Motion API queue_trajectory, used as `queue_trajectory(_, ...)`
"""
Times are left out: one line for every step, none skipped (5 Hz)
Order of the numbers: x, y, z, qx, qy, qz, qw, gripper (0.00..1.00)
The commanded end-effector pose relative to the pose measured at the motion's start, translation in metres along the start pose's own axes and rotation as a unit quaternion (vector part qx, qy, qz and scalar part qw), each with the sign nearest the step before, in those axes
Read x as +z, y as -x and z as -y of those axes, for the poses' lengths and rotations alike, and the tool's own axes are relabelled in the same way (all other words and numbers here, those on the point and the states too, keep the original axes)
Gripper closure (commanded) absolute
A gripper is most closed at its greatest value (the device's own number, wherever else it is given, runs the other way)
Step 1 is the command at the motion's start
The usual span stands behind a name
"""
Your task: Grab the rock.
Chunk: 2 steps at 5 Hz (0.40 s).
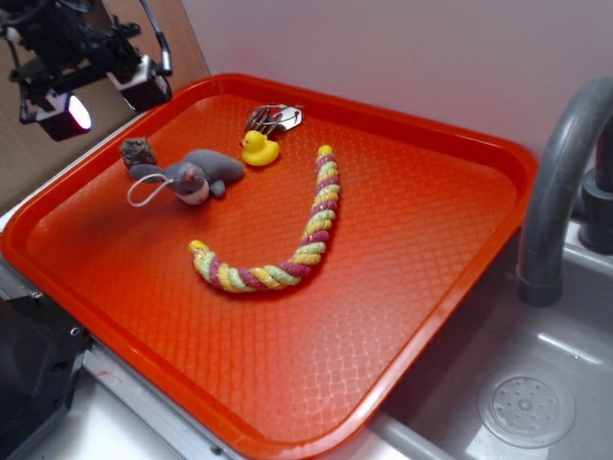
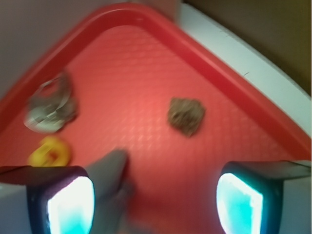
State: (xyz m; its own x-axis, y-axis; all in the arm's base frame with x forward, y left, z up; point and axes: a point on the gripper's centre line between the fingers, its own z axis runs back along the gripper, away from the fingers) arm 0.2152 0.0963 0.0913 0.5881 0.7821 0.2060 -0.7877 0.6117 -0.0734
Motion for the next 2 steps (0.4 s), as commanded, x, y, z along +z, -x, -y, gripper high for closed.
queue_trajectory(-0.020,-0.036,-0.019,0.042,-0.044,0.044,0.997,0.00)
queue_trajectory(-0.031,-0.039,-0.021,0.049,-0.057,0.049,0.996,0.00)
